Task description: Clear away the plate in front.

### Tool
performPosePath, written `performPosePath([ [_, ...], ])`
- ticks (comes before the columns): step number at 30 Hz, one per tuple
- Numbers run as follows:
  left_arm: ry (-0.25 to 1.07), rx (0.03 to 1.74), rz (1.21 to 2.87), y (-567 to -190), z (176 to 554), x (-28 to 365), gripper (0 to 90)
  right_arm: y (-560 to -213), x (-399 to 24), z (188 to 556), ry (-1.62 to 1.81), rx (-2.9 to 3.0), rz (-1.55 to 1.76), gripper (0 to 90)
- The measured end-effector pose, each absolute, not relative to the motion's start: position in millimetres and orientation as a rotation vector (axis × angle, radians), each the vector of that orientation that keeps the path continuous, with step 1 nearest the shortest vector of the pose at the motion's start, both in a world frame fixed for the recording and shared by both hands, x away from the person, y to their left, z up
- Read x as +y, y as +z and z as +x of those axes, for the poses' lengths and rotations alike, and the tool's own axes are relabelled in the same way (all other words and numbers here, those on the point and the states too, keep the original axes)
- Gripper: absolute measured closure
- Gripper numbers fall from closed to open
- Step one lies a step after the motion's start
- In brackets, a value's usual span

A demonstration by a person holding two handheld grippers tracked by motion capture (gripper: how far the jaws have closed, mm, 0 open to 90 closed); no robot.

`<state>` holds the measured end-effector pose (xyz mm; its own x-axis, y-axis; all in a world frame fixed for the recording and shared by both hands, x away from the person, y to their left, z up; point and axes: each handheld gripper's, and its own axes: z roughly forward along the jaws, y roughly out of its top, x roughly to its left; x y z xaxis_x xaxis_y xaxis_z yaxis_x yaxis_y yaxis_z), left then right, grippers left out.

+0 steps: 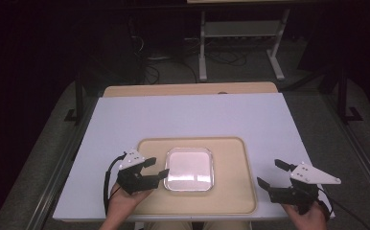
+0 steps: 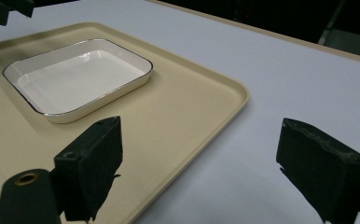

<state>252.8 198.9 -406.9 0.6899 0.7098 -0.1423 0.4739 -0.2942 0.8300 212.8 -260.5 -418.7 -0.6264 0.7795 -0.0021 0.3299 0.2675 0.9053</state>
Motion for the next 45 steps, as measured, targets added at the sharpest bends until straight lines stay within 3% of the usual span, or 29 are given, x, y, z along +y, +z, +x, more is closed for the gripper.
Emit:
performPosePath([
  [7,0.29,0.875,1.962,-416,249,203,27.6,-419,-261,213,1.326,2.09,1.004,13.4],
  [17,0.299,0.766,1.994,-412,246,214,28.2,-419,-261,213,1.326,2.092,1.006,13.4],
  [45,0.402,0.811,1.958,-421,224,258,27.4,-418,-258,218,1.334,2.098,1.002,13.5],
])
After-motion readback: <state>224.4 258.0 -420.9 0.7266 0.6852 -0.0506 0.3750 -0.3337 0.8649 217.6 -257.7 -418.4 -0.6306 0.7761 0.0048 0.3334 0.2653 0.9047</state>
